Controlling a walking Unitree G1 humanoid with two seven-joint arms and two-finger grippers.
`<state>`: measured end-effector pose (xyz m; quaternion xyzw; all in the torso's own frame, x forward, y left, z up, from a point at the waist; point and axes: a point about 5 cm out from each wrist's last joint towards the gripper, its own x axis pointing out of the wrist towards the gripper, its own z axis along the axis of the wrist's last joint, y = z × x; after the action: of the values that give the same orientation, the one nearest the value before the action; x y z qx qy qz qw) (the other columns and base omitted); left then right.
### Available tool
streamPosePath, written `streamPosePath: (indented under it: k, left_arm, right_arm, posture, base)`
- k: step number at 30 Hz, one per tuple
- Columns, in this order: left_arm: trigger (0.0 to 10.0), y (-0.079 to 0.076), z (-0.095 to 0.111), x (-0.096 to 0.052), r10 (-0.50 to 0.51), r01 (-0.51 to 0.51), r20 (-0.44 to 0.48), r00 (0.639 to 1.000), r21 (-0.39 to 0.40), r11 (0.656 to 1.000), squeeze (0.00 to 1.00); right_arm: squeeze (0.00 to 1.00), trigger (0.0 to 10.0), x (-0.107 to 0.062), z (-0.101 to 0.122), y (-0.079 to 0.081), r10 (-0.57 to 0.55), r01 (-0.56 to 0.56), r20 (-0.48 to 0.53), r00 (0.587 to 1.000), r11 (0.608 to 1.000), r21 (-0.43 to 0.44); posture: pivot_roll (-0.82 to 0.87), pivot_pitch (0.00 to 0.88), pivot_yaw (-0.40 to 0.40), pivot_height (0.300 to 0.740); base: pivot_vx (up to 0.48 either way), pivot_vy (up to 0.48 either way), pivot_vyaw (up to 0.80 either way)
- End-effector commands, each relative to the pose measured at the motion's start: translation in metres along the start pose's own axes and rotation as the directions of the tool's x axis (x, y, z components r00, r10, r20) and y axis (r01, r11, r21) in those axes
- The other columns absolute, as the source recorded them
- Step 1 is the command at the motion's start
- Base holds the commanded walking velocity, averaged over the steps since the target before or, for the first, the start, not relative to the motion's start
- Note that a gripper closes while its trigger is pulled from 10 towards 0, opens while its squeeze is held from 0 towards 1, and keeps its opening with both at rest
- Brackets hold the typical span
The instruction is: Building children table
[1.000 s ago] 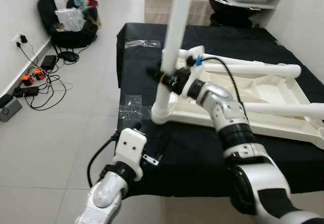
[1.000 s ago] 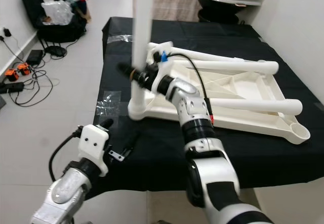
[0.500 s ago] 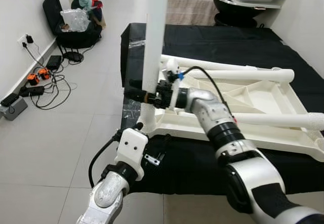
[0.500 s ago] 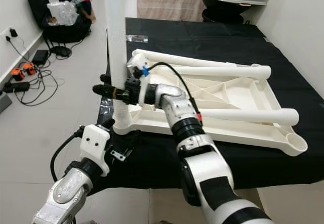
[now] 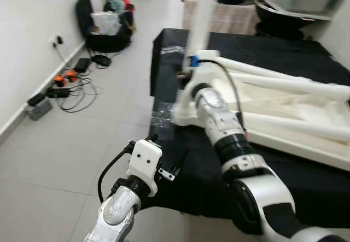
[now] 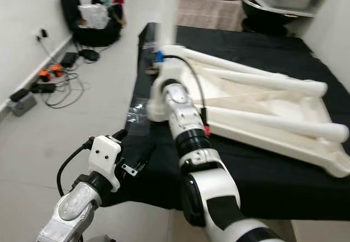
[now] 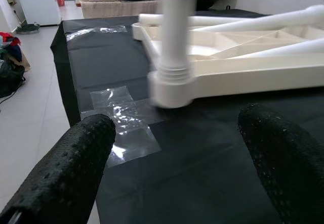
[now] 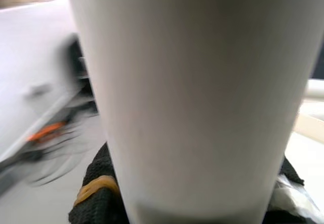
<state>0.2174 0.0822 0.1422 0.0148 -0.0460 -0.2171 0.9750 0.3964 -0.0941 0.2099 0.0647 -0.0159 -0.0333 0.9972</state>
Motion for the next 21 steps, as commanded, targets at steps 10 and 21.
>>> streamPosePath:
  k: [10,21]
  left_arm:
    - [10.0,-0.003,-0.004,0.000,-0.012,0.012,-0.017,1.000,0.003,1.000,0.00]
    - [10.0,-0.003,-0.004,0.000,-0.013,0.013,-0.016,1.000,0.001,1.000,0.00]
  right_arm:
    - [0.41,10.0,-0.007,0.005,0.029,0.031,-0.034,0.049,0.998,0.998,0.056]
    - [0.00,10.0,0.000,0.021,0.023,0.208,-0.207,0.130,0.969,0.978,-0.022]
  posture:
    - [0.08,0.034,-0.109,0.740]
    - [0.08,0.035,-0.110,0.740]
  base:
    - [0.000,0.000,0.00]
    - [0.000,0.000,0.00]
